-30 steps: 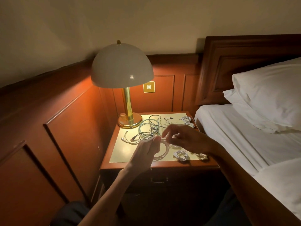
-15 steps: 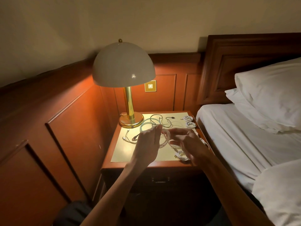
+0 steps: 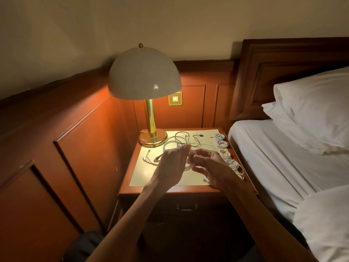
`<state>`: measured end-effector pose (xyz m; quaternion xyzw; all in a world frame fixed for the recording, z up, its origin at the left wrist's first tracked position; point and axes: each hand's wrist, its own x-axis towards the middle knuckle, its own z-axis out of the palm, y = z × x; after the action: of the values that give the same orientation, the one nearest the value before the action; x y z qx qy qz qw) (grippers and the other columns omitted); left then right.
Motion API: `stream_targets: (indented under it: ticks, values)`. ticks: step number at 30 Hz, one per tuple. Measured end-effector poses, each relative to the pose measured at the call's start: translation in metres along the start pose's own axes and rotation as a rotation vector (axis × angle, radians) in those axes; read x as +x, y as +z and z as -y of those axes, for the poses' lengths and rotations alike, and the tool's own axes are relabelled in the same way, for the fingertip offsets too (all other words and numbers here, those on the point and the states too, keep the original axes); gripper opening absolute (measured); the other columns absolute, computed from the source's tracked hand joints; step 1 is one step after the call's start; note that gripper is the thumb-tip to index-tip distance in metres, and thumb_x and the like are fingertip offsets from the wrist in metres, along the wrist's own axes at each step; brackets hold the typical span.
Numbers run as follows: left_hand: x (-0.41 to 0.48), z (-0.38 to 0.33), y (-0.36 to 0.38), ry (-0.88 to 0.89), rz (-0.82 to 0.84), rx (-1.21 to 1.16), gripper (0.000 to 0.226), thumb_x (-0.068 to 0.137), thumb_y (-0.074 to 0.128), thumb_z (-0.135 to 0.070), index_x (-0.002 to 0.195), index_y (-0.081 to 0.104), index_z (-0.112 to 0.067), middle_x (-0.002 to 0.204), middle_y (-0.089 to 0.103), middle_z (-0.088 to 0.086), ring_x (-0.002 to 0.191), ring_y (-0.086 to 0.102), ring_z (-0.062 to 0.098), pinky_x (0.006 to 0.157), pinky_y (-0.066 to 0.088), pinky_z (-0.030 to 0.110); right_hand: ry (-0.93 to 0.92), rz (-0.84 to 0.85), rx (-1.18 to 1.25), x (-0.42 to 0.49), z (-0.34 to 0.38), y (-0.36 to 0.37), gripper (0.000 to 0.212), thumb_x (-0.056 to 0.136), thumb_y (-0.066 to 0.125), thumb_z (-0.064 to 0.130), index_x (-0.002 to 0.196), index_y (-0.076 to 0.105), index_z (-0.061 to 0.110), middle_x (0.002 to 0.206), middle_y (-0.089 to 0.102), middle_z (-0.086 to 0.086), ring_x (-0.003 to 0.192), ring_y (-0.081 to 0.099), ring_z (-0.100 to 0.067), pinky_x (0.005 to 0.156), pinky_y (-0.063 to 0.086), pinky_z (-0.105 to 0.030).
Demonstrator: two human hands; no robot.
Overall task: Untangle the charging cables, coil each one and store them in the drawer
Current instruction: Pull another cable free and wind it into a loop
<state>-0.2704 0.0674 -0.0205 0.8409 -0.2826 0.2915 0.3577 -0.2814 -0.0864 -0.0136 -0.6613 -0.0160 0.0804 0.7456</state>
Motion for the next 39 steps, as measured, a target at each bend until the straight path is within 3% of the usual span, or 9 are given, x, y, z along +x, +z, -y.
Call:
stream_targets:
  ticks: [7, 11, 14, 18, 23, 27, 32, 36, 39]
  values:
    - [-0.004, 0.001, -0.012, -0.124, 0.101, -0.116, 0.036, 0.104, 0.037, -0.032, 0.072, 0.054, -0.030, 0.058, 0.049, -0.022, 0.051, 0.057, -0.011, 0.046, 0.035, 0.004, -0.273, 0.023, -0.129, -0.002, -0.008, -0.002, 0.026, 0.079, 0.081, 0.020, 0.096, 0.074, 0.001, 0.085, 0.076, -0.015, 0.072, 0.072, -0.028, 0.050, 0.054, -0.027]
    - [-0.006, 0.007, -0.012, -0.189, 0.148, -0.168, 0.042, 0.104, 0.039, -0.033, 0.063, 0.049, -0.035, 0.054, 0.048, -0.020, 0.048, 0.056, -0.005, 0.046, 0.035, 0.006, -0.436, -0.058, -0.400, -0.004, -0.015, 0.001, 0.037, 0.071, 0.085, 0.038, 0.094, 0.075, 0.011, 0.077, 0.076, 0.000, 0.059, 0.073, -0.019, 0.048, 0.056, -0.029]
    - [-0.006, 0.015, -0.008, -0.302, 0.201, -0.265, 0.051, 0.103, 0.037, -0.038, 0.054, 0.045, -0.025, 0.044, 0.042, -0.018, 0.041, 0.046, 0.002, 0.046, 0.032, 0.006, -0.696, -0.271, -0.624, -0.003, -0.025, 0.005, 0.051, 0.073, 0.085, 0.038, 0.118, 0.068, 0.022, 0.088, 0.071, 0.008, 0.055, 0.067, -0.008, 0.049, 0.054, -0.019]
    - [-0.005, 0.019, -0.003, -0.448, 0.284, -0.548, 0.061, 0.089, 0.036, -0.073, 0.059, 0.058, -0.024, 0.049, 0.045, -0.011, 0.046, 0.038, 0.003, 0.047, 0.031, 0.014, -1.161, -0.350, -0.864, 0.004, -0.039, 0.004, 0.039, 0.086, 0.079, 0.013, 0.121, 0.066, 0.024, 0.109, 0.064, -0.005, 0.078, 0.062, -0.003, 0.058, 0.054, -0.015]
    - [0.003, 0.005, -0.004, -0.489, 0.193, -0.540, 0.057, 0.084, 0.041, -0.075, 0.065, 0.055, -0.023, 0.058, 0.053, -0.008, 0.055, 0.049, 0.007, 0.056, 0.043, 0.021, -0.791, -0.519, -0.227, -0.009, -0.023, 0.029, 0.014, 0.094, 0.068, 0.010, 0.095, 0.073, 0.023, 0.095, 0.074, 0.012, 0.090, 0.071, -0.008, 0.069, 0.060, -0.026]
    - [0.004, 0.007, -0.005, -0.575, 0.128, -0.292, 0.054, 0.094, 0.031, -0.063, 0.088, 0.065, -0.022, 0.085, 0.069, 0.002, 0.081, 0.066, 0.023, 0.078, 0.053, 0.038, -0.476, -0.401, 0.167, -0.014, -0.003, 0.029, 0.012, 0.089, 0.070, 0.002, 0.094, 0.075, 0.012, 0.087, 0.078, 0.000, 0.084, 0.076, -0.020, 0.065, 0.062, -0.031]
    - [0.006, 0.001, -0.007, -0.488, 0.032, -0.439, 0.050, 0.104, 0.033, -0.046, 0.064, 0.055, -0.027, 0.056, 0.046, 0.009, 0.047, 0.045, 0.015, 0.051, 0.034, 0.019, -0.397, -0.271, 0.057, -0.025, 0.010, 0.006, 0.006, 0.084, 0.077, 0.008, 0.088, 0.078, 0.012, 0.086, 0.078, -0.001, 0.081, 0.076, -0.021, 0.064, 0.061, -0.029]
    - [0.009, -0.004, -0.008, -0.504, 0.031, -0.425, 0.052, 0.104, 0.034, -0.046, 0.065, 0.055, -0.019, 0.064, 0.052, 0.015, 0.049, 0.045, 0.015, 0.053, 0.036, 0.021, -0.402, -0.295, -0.204, -0.026, 0.012, -0.011, 0.010, 0.084, 0.078, 0.017, 0.090, 0.079, 0.025, 0.087, 0.078, 0.012, 0.075, 0.075, -0.012, 0.057, 0.058, -0.021]
    - [0.012, -0.006, -0.007, -0.551, 0.045, -0.424, 0.047, 0.102, 0.034, -0.051, 0.064, 0.048, -0.027, 0.055, 0.043, -0.008, 0.053, 0.047, 0.010, 0.059, 0.042, 0.029, -0.419, -0.235, -0.419, -0.027, 0.015, -0.022, 0.015, 0.085, 0.077, 0.020, 0.094, 0.077, 0.032, 0.090, 0.075, 0.020, 0.078, 0.073, -0.004, 0.064, 0.058, -0.016]
